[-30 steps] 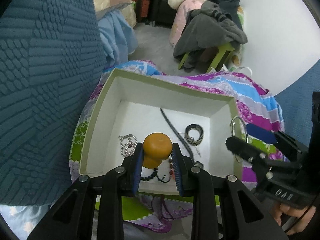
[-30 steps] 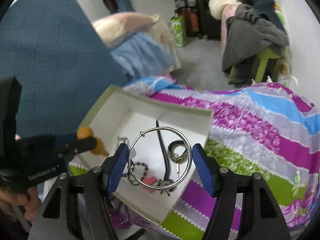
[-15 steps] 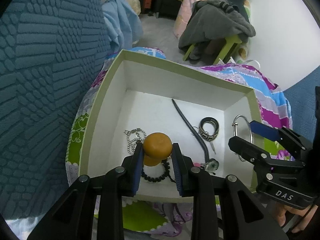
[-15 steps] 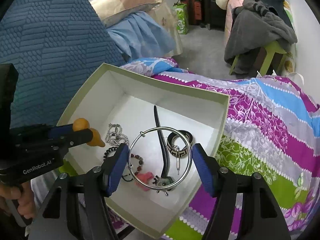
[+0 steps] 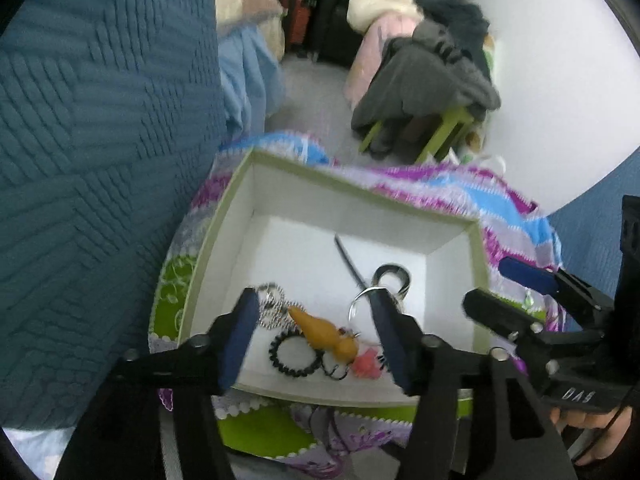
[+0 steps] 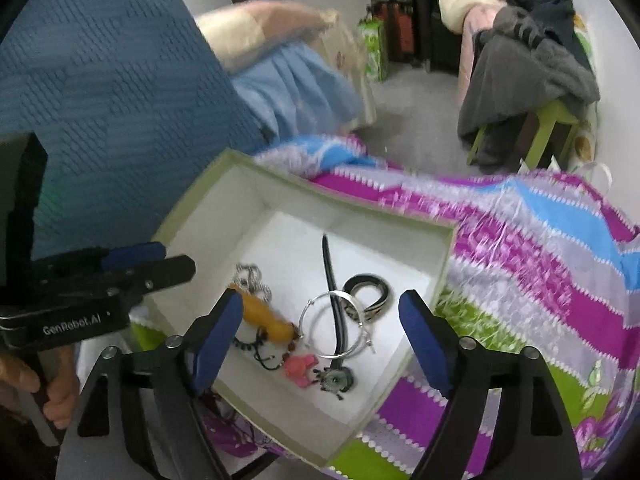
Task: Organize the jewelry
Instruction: 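Lower and open left gripper to drop the gourd while right gripper releases the hoop, then move right gripper to the green hair clip on the sheet and grasp it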
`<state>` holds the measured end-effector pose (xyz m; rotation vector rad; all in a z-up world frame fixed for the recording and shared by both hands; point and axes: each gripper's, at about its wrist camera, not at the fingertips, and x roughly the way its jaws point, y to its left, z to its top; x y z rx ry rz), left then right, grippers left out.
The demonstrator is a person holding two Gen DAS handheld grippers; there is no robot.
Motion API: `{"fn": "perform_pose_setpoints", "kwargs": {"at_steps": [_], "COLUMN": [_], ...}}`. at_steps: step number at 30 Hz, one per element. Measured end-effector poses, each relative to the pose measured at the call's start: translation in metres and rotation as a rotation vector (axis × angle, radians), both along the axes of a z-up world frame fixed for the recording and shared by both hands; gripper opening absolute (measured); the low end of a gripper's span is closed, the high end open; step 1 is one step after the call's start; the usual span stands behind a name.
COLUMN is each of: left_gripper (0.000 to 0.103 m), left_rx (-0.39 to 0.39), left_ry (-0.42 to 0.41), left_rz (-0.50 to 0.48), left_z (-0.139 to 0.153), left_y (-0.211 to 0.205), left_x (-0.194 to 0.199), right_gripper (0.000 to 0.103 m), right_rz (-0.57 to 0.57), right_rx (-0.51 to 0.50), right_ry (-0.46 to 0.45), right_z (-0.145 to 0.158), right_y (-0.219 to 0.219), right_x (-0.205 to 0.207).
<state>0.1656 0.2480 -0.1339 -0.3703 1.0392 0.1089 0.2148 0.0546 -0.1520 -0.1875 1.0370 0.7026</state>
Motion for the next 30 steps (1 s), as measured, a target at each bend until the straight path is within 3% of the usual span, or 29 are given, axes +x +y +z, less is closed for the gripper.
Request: {"fn": "perform_pose_setpoints", "kwargs": {"at_steps": [9,16,20,25,30], "left_gripper": [0.067,0.067,0.067,0.067,0.067], "left_rx": [0.036,0.052,0.065,0.065,0.074], "left_ry": [-0.081,-0.113,-0.127,-0.132,-0.125], "left_rz": [-0.031,-0.092,-0.117,-0.100,-0.076], "left_z": [0.047,0.070,0.082,0.088,0.090], "left_y": [-0.040,-0.081,-0.101,-0.106,-0.104], "left_x": [-0.004,-0.006,-0.009,-0.010,-0.010], "right_gripper": [0.079,0.079,0.079,0.075,0.057], "right_rz": [-0.130,-0.301,-0.390,-0.506,-0.595], "right_rx": [0.077,0.045,0.013,-0.037,-0.086], "right_ry": [-0.179,-0.242,-0.263,-0.204,-0.062], "right_z": [0.059,0.064,0.053,0.009,-0.053], "right_y": [-0.074,-0.162,-0.216,-0.277,-0.322], "right_x": [0.009,0.025,0.034,0.053,0.067]}}
